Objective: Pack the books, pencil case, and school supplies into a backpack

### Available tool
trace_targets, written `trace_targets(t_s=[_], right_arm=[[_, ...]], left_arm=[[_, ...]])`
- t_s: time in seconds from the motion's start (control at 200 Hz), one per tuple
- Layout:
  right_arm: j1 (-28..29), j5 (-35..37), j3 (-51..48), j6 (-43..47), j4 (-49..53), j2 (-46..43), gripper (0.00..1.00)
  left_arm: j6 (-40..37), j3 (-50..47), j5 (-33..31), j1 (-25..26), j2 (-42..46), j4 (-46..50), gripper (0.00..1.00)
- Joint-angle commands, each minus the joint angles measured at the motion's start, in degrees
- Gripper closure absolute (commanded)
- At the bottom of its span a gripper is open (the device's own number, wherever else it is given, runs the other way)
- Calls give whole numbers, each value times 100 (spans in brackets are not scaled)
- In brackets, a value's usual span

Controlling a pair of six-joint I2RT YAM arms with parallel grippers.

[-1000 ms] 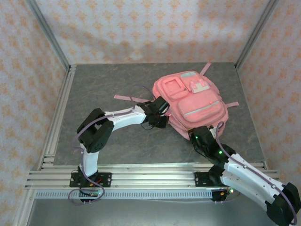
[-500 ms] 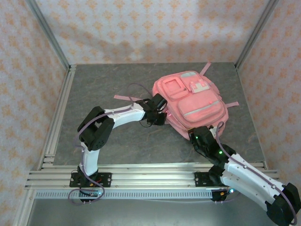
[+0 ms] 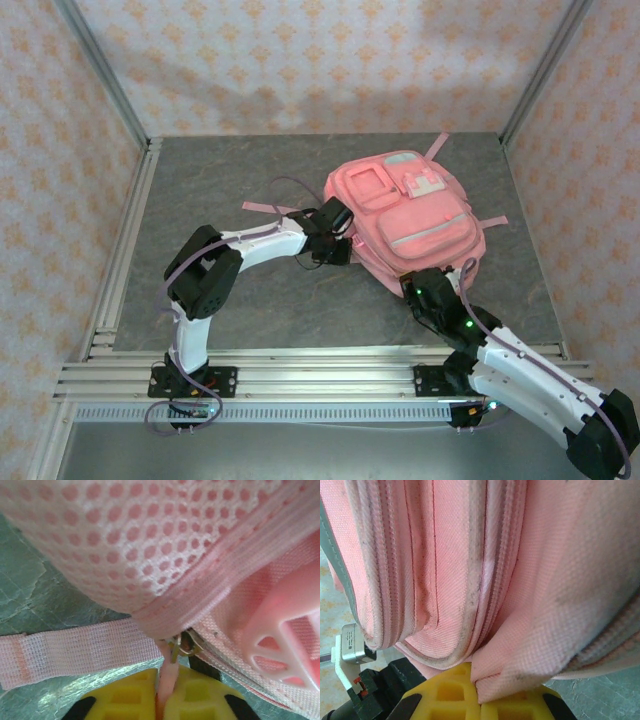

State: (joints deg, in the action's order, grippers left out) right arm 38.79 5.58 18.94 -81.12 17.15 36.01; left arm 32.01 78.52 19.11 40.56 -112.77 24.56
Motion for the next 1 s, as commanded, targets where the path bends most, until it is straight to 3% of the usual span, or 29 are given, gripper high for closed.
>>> trace_targets(t_s=[0.0, 0.105, 0.285, 0.41, 0.615, 0.866, 0.996], right_arm=[[-73, 195, -63, 213, 114, 55, 100], [-73, 62, 19, 463, -12, 192, 100], [-73, -208, 177, 821, -77, 372, 100], [-26, -664, 319, 1018, -634, 909, 100], [501, -1323, 1368, 1436, -1239, 2597, 100], [1364, -1310, 2991, 1175, -1405, 4602, 100], [1874, -1007, 3625, 642, -1422, 5299, 100]], left_arm=[[263, -226, -341, -391, 252, -143, 77], [420, -575, -100, -391, 723, -357, 64], [618, -1239, 154, -381, 2038, -407, 53], [641, -1382, -364, -382, 2956, 265, 47], [690, -1633, -1402, -402, 4160, 1194, 41], [678, -1930, -2420, -541, 5180, 1554, 37], [645, -2021, -2538, -765, 5501, 1670, 37]])
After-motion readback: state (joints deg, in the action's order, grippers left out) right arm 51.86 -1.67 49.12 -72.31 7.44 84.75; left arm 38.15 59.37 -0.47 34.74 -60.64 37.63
